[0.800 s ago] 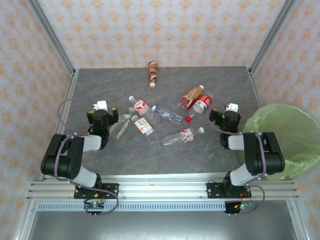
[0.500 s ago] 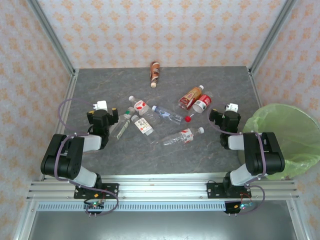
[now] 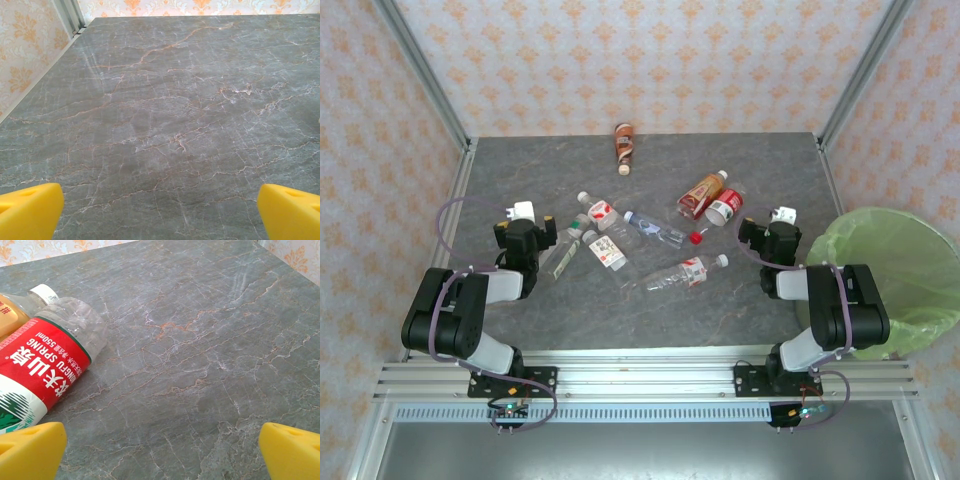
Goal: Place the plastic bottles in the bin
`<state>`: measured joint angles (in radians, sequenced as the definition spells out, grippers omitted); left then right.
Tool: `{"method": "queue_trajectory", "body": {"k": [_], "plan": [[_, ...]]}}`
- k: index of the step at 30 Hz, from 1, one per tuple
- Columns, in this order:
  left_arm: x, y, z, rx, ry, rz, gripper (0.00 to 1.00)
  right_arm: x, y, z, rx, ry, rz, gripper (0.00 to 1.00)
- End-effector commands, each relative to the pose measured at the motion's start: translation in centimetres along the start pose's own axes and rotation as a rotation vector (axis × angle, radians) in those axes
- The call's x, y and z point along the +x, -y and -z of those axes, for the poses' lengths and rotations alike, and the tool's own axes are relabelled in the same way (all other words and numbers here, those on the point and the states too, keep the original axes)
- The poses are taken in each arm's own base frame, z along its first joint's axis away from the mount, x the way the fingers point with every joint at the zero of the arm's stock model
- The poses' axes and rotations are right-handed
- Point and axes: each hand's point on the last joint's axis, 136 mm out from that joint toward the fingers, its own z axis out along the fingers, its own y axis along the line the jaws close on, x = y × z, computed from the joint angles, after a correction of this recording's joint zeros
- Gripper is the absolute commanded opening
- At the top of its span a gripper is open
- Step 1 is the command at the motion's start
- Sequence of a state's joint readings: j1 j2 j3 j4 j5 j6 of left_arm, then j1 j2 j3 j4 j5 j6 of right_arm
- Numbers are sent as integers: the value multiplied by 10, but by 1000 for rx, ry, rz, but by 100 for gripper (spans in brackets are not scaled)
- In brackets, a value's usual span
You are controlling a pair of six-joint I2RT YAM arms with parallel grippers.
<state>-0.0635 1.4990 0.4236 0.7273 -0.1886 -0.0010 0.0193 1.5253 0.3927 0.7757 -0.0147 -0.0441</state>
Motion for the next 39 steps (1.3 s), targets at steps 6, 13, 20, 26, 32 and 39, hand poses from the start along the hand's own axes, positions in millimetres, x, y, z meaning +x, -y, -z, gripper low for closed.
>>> {"method": "queue_trajectory", "body": {"k": [6,13,20,26,32,39], "plan": [[-6,-3,2,-20,30,20,100,-13,-1,-1,4,39,8,99],[-25,6,12,-1,-24,-58,100,-15,-19,7,-99,50,55,99],[-38,-4,27,-44,11,-17,100,-23,-31,16,-149,34,94,99],[-62,-11,48,-71,4,81,100,-33,-52,23,-188,-56,131,99],[-65,-10,73,-43,-88,323,100,-53,-63,38,-209,-115,4,99],[-33,10,92,56,-311,416,100,-63,-83,62,-308,-229,-206,99]]}}
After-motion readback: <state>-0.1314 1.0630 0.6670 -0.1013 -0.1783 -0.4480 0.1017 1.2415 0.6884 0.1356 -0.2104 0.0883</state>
